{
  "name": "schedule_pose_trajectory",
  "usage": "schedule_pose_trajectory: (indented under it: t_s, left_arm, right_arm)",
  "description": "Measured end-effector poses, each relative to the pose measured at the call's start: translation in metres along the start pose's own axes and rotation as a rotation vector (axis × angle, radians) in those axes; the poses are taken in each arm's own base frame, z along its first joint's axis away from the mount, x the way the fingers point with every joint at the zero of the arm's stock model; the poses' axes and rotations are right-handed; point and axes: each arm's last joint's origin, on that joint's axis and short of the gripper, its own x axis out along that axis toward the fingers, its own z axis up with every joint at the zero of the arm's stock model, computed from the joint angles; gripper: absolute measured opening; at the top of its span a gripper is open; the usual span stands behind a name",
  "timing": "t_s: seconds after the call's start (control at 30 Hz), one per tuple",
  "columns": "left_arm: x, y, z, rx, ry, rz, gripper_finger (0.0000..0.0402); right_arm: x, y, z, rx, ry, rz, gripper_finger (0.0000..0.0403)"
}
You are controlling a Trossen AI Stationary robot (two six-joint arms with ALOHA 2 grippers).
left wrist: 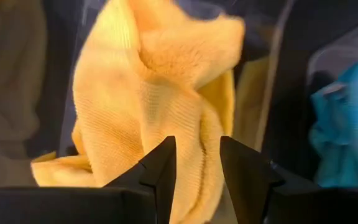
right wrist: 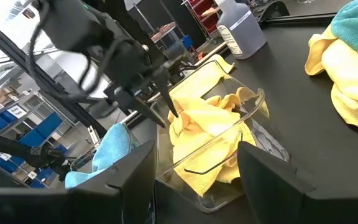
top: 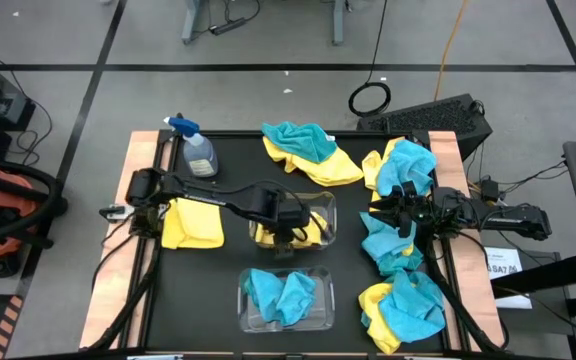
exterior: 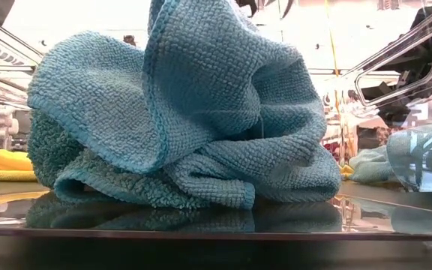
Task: Sort microfiber towel by color & place in baskets
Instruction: Put the yellow microfiber cloth into the top transparent bin
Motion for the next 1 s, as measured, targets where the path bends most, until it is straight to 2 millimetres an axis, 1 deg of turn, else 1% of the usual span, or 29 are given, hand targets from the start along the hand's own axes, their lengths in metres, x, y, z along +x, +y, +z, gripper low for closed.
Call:
schedule_pose_trajectory:
  t_s: [0.2,0.37,0.6,0.7,0.87,1.0]
  left_arm:
    - [-0.041,-0.007,-0.002,-0.027,-0.101,-0.030,0.0130]
    - [-0.077,-0.018,-0.006,-0.023,-0.218,-0.072,0.0130]
    - [-0.127,-0.046,-0.013,0.005,-0.428,-0.189,0.0130]
    - [-0.147,-0.059,-0.020,0.019,-0.499,-0.248,0.0130]
    - [-0.168,-0.081,-0.031,0.021,-0.574,-0.333,0.0130]
    - [-0.178,-0.099,-0.040,0.013,-0.605,-0.373,0.0130]
  right_arm:
    - [0.000,0.000,0.000,0.000,0.001,-0.001,0.0215]
    - [0.000,0.000,0.000,0.000,0.001,-0.001,0.0215]
    - [0.000,0.000,0.000,0.000,0.002,-0.002,0.0215]
    - [0.000,0.000,0.000,0.000,0.002,-0.001,0.0215]
    - [0.000,0.000,0.000,0.000,0.002,-0.002,0.0215]
    - [0.000,0.000,0.000,0.000,0.003,-0.002,0.0215]
